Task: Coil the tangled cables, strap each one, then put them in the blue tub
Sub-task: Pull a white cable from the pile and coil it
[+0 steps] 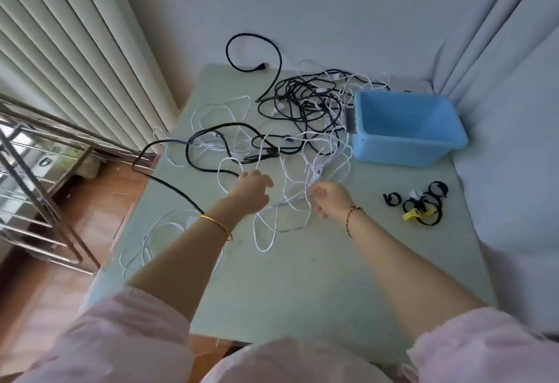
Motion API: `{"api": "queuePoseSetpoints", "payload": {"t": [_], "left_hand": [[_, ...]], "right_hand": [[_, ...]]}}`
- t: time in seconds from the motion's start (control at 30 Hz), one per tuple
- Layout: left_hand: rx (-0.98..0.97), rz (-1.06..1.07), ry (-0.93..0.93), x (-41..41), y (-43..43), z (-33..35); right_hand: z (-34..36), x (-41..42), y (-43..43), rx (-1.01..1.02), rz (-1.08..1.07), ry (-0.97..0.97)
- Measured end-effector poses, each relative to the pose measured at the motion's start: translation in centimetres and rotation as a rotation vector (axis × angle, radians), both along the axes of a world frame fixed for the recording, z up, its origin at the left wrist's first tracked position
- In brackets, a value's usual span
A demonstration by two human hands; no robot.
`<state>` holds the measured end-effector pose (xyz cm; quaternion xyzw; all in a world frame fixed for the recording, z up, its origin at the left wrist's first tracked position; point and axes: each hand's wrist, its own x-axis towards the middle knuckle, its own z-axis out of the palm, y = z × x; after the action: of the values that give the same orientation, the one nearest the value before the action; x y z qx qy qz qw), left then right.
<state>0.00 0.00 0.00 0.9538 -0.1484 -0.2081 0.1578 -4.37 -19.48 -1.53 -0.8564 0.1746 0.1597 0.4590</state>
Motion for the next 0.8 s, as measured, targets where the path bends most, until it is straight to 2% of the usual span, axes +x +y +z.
{"api": "queuePoseSetpoints", "payload": {"t": [0.17, 0.3, 0.37, 0.47, 0.57, 0.67, 0.73, 0.8], "left_hand": [[-0.019, -0.019, 0.038, 0.8, 0.2, 0.0], [-0.059, 0.008, -0.009, 1.8, 0.0, 0.5], [-0.050, 0.036, -0.063, 2.3, 0.0, 0.8], [0.002, 0.119, -0.117, 2.8, -0.4, 1.0], [-0.010, 0.194, 0.003, 2.9, -0.9, 0.4], [-0.012, 0.169, 0.092, 2.9, -1.4, -0.4], [0.040, 0.133, 0.096, 2.8, -1.8, -0.8], [0.073, 0.126, 0.098, 2.7, -2.1, -1.0]], "right_hand": [[-0.9, 1.1, 1.3, 0.179, 0.012, 0.139], [-1.9, 1.5, 1.5, 0.325, -0.006, 0.191], [-1.6, 2.1, 1.1, 0.456, -0.152, 0.163], [0.6, 3.0, -0.1, 0.733, -0.482, 0.058], [4.4, 3.2, -1.2, 0.952, -0.553, -0.065], [8.3, 2.4, -1.5, 0.846, -0.421, -0.188], [10.5, 1.7, -1.6, 0.718, -0.371, -0.291], [12.2, 1.1, -1.7, 0.676, -0.359, -0.431]]}}
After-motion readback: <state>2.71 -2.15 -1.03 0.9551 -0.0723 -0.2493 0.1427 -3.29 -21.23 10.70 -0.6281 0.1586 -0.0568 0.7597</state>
